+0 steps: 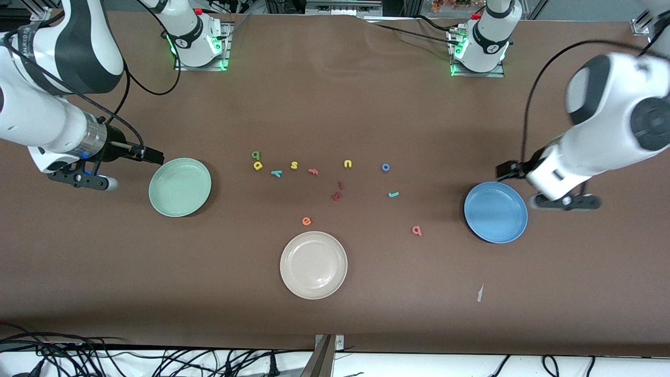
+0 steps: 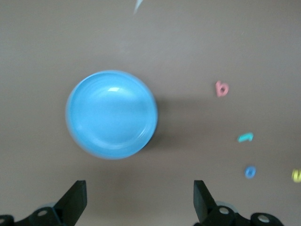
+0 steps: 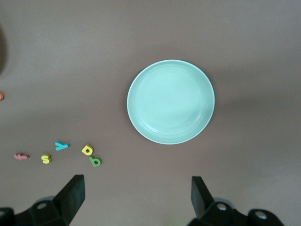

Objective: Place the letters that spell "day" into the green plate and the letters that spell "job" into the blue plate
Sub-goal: 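Move the right gripper to the yellow d while the left gripper reaches the pink b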

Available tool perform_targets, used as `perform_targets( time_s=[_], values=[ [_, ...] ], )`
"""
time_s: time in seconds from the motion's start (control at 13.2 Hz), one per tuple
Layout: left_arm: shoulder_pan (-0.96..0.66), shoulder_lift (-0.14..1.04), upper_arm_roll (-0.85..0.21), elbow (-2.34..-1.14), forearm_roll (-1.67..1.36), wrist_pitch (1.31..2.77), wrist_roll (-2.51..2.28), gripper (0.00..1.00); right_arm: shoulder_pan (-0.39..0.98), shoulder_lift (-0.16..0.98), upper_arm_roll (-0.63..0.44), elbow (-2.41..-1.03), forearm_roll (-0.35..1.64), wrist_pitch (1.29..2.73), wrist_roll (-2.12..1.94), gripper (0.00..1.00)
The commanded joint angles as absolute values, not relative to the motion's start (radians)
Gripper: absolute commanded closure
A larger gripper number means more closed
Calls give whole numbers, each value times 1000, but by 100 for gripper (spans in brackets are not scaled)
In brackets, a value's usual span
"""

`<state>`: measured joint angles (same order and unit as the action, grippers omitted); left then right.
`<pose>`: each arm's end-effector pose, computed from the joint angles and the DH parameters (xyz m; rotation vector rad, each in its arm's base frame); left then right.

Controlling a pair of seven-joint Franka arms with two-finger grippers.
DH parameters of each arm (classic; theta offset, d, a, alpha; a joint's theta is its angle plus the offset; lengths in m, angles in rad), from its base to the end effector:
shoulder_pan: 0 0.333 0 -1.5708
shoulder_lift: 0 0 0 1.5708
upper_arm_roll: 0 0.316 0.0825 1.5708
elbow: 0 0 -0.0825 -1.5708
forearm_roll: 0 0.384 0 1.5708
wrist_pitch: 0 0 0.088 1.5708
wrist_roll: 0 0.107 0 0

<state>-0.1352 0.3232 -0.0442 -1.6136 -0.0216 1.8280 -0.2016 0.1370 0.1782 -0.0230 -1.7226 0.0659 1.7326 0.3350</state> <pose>0.6324 -0.1136 0.4303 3.1227 0.0474 -0.1768 0.5915 0.0745 0.4630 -3.0866 0.3676 0.2761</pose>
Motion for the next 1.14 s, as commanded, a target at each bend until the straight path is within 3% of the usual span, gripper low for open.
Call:
perform_targets(
  time_s=[0.0,0.15,0.45,1.06],
  values=[
    [-211,449,-37,-1591,-54,1990,-370,0,144,164,0,-1848,110,1884,418,0],
    [-248,549,-37,-1565,-51,2081,-478,0,144,158,55,-1957,117,2049,507,0],
    [-345,776,-25,-1365,-28,2088,-583,0,172,170,86,-2115,118,2297,604,0],
    [-340,874,-28,-1361,-26,2164,-477,9,394,345,78,-2155,112,2453,807,0]
  ],
)
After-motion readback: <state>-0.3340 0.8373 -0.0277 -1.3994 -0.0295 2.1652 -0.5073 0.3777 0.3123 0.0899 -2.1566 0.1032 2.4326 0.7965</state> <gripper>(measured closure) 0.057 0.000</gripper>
